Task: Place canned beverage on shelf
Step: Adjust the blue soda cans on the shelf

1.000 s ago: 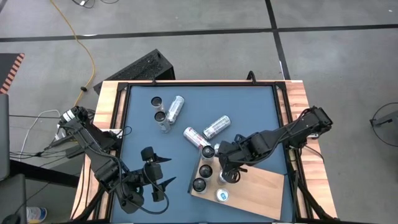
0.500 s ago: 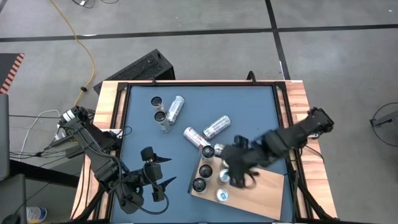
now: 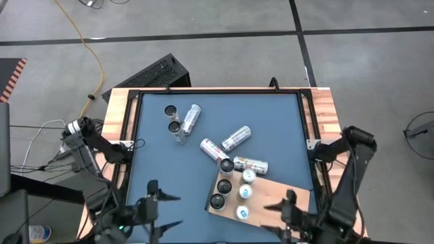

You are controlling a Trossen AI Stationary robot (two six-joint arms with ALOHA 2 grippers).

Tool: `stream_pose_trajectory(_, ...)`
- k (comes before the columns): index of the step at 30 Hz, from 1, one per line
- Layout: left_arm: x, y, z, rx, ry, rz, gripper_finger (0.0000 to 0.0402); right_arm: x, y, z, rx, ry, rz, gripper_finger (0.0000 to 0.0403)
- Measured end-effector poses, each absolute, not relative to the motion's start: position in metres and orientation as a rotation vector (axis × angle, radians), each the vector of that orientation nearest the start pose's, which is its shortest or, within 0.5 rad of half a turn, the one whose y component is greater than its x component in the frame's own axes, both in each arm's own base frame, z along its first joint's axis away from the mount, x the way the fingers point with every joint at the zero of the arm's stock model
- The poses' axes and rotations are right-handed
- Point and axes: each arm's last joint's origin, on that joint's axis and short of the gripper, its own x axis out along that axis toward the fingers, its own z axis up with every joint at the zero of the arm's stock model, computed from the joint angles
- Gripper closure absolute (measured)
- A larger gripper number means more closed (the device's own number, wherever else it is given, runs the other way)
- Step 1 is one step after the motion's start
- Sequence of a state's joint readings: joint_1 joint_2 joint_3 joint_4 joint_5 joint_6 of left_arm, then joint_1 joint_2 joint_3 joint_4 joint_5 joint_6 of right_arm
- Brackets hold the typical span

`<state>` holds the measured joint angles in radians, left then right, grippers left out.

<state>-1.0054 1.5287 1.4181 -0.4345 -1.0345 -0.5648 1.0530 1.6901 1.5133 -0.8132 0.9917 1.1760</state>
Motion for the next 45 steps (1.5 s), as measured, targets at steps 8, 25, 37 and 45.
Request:
stream_pose_trajectory(8,0.195,-0.279,0.348,-0.077,0.212,0.170,0.0093,0.191,0.280,0.219,0.518,0.356,-0.305,0.0184)
stream_pose_trajectory(25,0.204,-0.272,0.347,-0.094,0.192,0.237,0.0093,0.214,0.254,0.191,0.448,0.428,-0.445,0.0400)
stream_pose_trajectory(37,0.203,-0.272,0.347,-0.080,0.196,0.237,0.0093,0.221,0.251,0.184,0.414,0.476,-0.446,0.0403)
stream_pose_trajectory(45,0.203,-0.272,0.346,-0.077,0.198,0.234,0.0093,0.204,0.271,0.185,0.499,0.512,-0.351,0.0403)
